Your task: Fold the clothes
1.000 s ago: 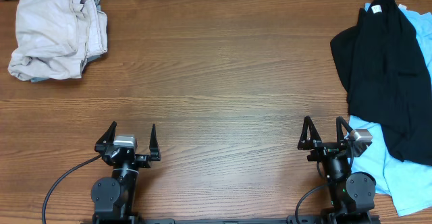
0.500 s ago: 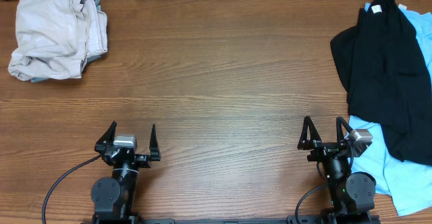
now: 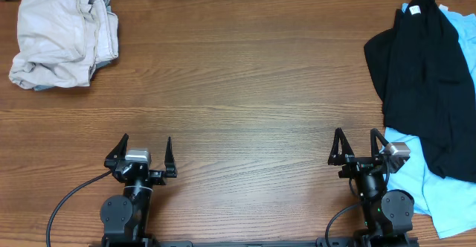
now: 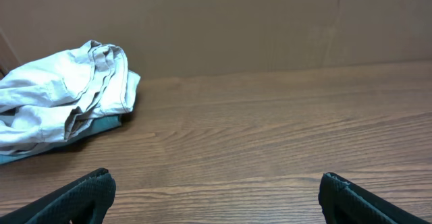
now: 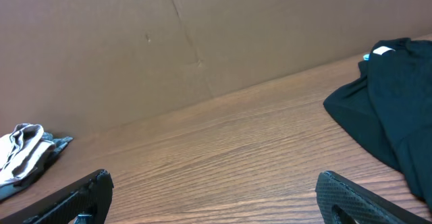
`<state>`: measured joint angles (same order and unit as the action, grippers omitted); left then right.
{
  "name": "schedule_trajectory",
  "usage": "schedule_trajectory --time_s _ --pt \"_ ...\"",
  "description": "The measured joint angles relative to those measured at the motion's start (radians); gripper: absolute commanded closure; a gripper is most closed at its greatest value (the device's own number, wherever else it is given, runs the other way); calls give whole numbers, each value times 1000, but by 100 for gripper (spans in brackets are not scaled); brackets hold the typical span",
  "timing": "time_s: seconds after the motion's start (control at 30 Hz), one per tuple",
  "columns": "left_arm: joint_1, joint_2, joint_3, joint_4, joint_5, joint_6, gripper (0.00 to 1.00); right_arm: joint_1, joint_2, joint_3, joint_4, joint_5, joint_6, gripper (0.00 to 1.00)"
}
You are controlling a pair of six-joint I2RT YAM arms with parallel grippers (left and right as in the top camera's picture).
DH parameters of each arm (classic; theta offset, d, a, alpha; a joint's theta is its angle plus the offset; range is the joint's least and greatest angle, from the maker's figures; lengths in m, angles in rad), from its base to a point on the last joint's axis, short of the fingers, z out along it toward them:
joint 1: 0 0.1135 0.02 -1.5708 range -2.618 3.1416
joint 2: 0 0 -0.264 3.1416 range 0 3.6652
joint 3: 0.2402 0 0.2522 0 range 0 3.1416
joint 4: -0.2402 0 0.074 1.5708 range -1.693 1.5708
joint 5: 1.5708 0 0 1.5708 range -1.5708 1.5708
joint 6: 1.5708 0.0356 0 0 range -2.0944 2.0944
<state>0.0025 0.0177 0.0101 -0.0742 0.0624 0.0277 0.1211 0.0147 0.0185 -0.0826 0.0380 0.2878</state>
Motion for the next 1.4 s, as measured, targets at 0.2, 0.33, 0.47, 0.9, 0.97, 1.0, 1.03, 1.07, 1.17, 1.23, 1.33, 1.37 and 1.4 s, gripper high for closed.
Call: schedule_trajectory --time_s 0.2,0.33,0.47,0.9,0.97,1.0,1.03,1.07,1.17,1.23,1.33,1.37,1.4 --pt "0 0 0 0 0 0 0 0 0 0 0 0 0 0" --pt "0 0 0 0 0 0 0 0 0 0 0 0 0 0" --pt "0 0 0 0 0 0 0 0 0 0 0 3 0 0" --pt "0 0 0 0 0 0 0 0 0 0 0 4 0 0" --pt "0 0 0 0 0 0 0 0 0 0 0 3 0 0" --pt "0 0 0 0 0 0 0 0 0 0 0 3 0 0" --pt "0 0 0 0 0 0 0 0 0 0 0 3 0 0" --pt "0 0 0 0 0 0 0 0 0 0 0 3 0 0" --pt "0 0 0 1 0 0 0 0 0 0 0 3 0 0" --pt "0 0 0 6 10 -4 0 0 0 0 3 3 0 0" --pt "0 0 -1 34 81 -21 0 0 0 0 42 -29 0 0" --pt "0 0 -1 48 117 -27 0 0 0 0 60 -44 0 0" --pt "0 0 -1 59 154 -34 0 0 0 0 76 -60 -1 0"
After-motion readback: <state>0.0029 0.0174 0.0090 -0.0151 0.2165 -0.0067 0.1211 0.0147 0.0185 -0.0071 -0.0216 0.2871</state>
